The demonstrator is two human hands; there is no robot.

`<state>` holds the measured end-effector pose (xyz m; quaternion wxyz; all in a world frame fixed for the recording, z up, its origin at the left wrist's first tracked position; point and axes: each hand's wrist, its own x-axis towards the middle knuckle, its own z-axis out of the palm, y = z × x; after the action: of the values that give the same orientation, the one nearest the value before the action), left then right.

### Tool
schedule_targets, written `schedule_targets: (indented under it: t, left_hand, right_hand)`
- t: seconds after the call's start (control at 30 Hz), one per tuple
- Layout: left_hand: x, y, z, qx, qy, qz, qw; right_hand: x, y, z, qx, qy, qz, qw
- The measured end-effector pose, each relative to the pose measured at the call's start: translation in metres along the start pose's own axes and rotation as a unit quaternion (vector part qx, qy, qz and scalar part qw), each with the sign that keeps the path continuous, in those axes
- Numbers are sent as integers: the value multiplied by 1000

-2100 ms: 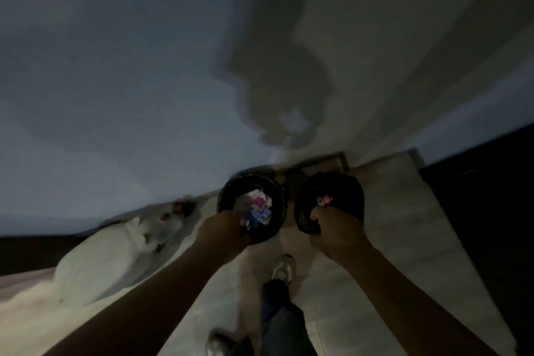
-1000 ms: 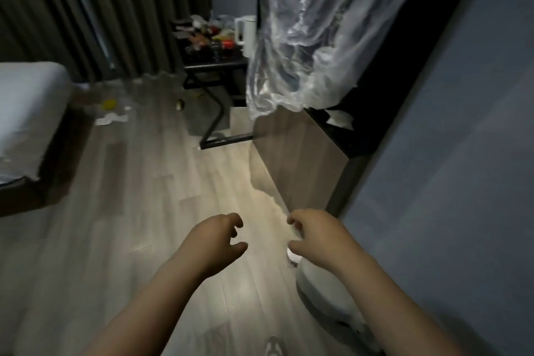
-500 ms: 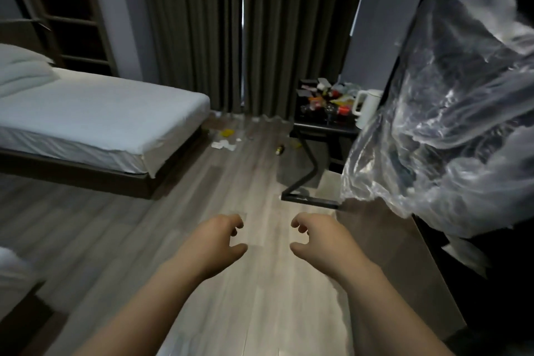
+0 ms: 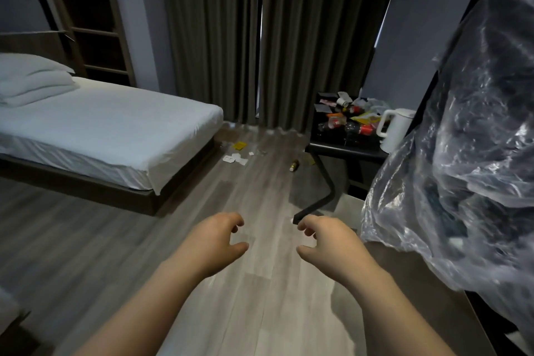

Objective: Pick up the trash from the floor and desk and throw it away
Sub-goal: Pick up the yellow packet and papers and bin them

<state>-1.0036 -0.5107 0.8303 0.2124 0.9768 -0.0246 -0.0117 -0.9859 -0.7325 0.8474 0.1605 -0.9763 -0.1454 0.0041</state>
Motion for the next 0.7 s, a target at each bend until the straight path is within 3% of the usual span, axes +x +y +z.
schedule_targets:
  t: [0.47, 0.7]
  left_hand:
    - [227, -98, -32, -1, -34, 4, 999]
    - [333, -118, -31, -4, -52, -5, 999]
  right_hand:
    - [243, -13, 30, -13, -46, 30, 998]
    - [352, 13, 41, -4, -66, 34, 997]
